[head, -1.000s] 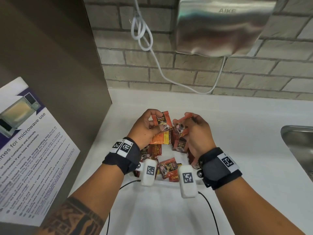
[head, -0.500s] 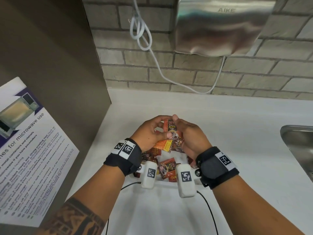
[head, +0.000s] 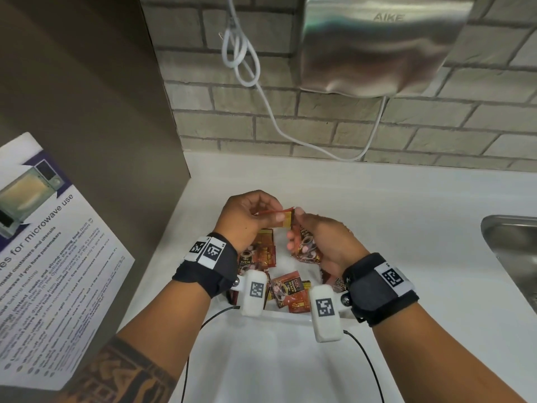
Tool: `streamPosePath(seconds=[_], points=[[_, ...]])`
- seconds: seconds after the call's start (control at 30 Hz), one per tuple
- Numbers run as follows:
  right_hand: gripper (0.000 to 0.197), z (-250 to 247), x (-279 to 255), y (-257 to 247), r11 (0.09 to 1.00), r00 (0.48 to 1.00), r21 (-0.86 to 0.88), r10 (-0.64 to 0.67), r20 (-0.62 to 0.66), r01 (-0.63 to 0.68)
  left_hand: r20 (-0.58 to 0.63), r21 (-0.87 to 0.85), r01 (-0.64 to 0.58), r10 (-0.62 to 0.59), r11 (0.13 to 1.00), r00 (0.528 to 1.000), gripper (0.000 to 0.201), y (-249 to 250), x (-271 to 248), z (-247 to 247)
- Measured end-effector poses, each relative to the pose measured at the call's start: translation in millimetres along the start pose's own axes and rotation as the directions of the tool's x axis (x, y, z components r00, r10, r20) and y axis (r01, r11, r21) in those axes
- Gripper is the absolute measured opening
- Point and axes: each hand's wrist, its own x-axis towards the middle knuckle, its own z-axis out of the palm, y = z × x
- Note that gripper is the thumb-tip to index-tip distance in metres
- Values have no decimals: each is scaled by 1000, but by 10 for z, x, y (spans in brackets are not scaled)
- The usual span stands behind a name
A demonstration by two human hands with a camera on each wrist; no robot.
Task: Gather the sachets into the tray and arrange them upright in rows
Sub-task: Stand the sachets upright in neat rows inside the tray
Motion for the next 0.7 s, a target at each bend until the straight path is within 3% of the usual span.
streamPosePath(seconds=[0.13, 0.23, 0.3, 0.37, 0.43, 0.5, 0.6, 0.7], points=[[41, -3, 20, -28, 992, 998, 112, 50, 23, -52, 108, -1, -18, 18, 1000, 994, 14, 4, -37, 8], [25, -66, 80, 21, 992, 999, 119, -40, -35, 44, 151, 19, -21, 18, 1000, 988, 15, -13, -74, -35], [35, -87, 90, 35, 992, 995, 88, -85, -57, 89, 166, -13, 45, -43, 999, 985, 19, -28, -74, -71], [45, -88, 72, 23, 993, 995, 69, -88, -48, 91, 190, -155, 171, -141, 973, 972, 26, -32, -78, -79], [47, -102, 49, 33, 996, 996, 22, -91, -2, 91, 139, -219, 194, -166, 956, 976, 34, -57, -49, -82], [45, -109, 24, 28, 991, 993, -73, -104, 56, 108, 98, -182, 177, -162, 967, 982, 40, -58, -14, -102], [66, -113, 15, -15, 966, 991, -227, -111, 74, 126, 163, -99, 169, -152, 981, 975, 42, -4, 10, -120], [47, -102, 15, -54, 950, 975, -285, -68, 213, 128, 241, 104, 64, -87, 993, 967, 34, 95, -20, -23]])
